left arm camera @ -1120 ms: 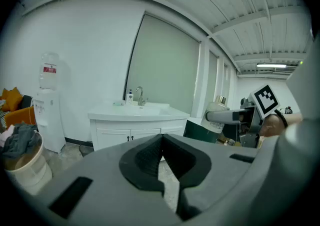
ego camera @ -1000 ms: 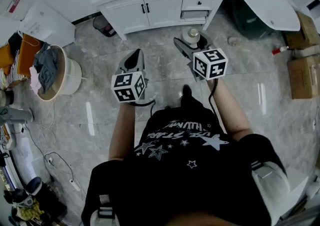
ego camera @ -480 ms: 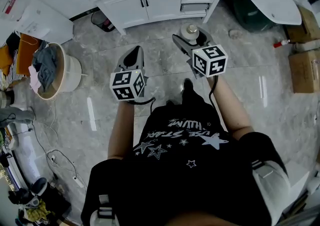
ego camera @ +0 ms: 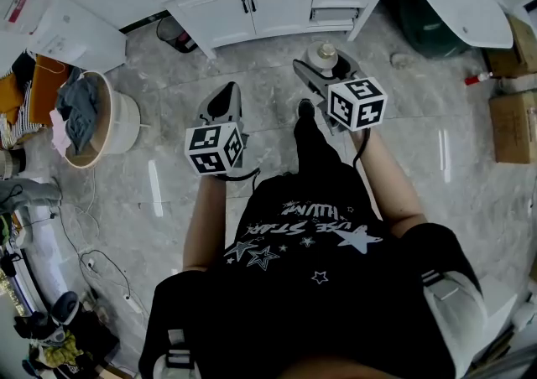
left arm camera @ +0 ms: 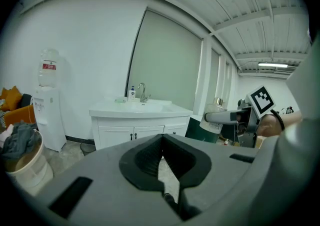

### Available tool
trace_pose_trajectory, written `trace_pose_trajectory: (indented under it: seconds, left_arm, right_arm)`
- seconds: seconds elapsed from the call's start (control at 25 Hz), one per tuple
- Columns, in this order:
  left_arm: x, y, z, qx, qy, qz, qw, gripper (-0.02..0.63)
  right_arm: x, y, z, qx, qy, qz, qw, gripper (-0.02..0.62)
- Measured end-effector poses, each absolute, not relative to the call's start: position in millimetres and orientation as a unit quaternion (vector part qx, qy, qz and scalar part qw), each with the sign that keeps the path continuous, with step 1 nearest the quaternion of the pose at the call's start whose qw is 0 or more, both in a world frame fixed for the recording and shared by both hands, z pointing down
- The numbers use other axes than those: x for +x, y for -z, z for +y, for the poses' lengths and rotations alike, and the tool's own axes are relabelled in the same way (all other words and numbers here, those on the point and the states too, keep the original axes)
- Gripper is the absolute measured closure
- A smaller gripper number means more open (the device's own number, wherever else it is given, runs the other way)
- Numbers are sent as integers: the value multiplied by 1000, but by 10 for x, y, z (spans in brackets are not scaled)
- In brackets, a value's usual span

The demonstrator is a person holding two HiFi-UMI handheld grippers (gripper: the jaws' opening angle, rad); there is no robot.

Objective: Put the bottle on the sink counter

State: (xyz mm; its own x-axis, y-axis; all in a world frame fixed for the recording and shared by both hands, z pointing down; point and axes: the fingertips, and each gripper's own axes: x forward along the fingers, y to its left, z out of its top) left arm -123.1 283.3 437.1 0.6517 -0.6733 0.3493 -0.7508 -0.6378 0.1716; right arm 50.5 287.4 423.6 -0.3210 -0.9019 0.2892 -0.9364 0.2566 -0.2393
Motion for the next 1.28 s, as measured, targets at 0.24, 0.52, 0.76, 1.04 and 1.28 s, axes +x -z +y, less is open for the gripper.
trace_pose_trajectory:
  seconds: [0.24, 0.52, 0.76, 1.04, 1.28]
  left_arm:
    - [-1172, -4446, 2262, 888, -139, -411, 152, 598]
    - [-850, -4456, 1212, 876, -143, -431, 161, 599]
    - [-511, -4365, 347, 870, -138, -444, 163, 598]
    - [-236, -4310, -406, 861, -132, -463, 163, 599]
    - [-158, -4273, -815, 852, -126, -483, 161, 598]
  right_arm:
    - [680, -4326, 2199, 574, -189, -796, 46, 271]
    - [1036, -4412, 1107, 558, -202, -803, 52, 271]
    - [1343, -4318, 202, 543, -197, -815, 56, 270]
    - [1605, -4249, -584, 523, -189, -829, 63, 270]
    - [1698, -4235, -1063, 503, -184, -842, 69, 270]
